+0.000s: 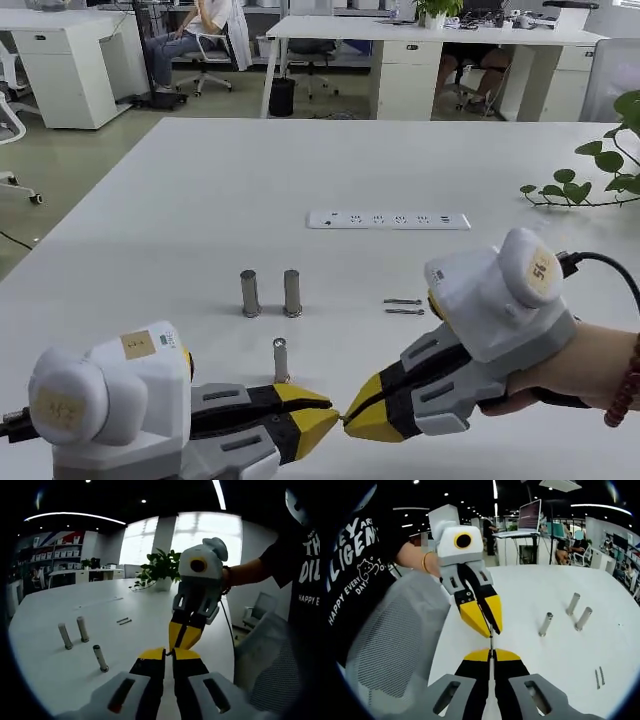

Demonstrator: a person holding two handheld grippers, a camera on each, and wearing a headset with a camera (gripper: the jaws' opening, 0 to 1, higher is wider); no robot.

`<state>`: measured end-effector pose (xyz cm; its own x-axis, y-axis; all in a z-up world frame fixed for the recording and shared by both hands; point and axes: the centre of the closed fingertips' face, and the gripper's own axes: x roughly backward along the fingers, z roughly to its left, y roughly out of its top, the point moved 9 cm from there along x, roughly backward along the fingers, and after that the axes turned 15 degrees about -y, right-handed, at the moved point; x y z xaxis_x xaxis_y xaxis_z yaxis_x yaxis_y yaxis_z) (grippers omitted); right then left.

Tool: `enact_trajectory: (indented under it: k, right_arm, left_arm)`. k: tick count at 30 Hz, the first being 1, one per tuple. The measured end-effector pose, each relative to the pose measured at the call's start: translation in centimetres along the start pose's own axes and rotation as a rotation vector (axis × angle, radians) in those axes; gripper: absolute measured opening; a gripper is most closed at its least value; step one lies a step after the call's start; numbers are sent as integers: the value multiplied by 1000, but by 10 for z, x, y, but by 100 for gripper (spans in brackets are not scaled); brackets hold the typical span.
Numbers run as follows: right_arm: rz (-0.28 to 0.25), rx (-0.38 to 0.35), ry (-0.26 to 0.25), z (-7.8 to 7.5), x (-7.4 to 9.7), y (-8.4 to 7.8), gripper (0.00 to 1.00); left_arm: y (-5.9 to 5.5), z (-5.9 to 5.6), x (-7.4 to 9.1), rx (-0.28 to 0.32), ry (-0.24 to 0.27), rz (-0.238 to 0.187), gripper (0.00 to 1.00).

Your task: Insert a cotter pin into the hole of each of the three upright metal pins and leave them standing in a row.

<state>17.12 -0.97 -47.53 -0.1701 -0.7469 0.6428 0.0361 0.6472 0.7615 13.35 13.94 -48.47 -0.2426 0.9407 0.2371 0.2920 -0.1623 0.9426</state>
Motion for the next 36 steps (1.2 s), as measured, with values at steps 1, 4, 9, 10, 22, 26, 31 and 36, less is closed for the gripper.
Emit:
enact_trajectory:
  k: [1,4,9,10,22,26,31,36]
  right_arm:
    - [5,6,-3,-1,0,0,0]
    - [26,26,-19,-4,-1,-1,0]
    - [70,65,-62,-11,-2,-2,0]
    - [79,69,-71,-13,-3,-2,0]
    - [185,73,-132,-33,-10,-2,0]
    - [196,49,-141,-38,-13,0,0]
    - [222,30,-160,-42,-18,3,0]
    - [252,20,-170,-46,-24,6,0]
  left_arm:
    - [0,1,1,-1,12,1,3]
    - [-1,4,3,-6,47,7,7]
    - [-1,10,8,-4,105,5,8]
    - [-1,11,10,-7,127,9,8]
    - [-6,34,20,8,324,28,15]
    - [-8,42,18,30,359,25,16]
    - [-12,51,15,33,419,45,19]
    - [-19,62,11,31,457,67,19]
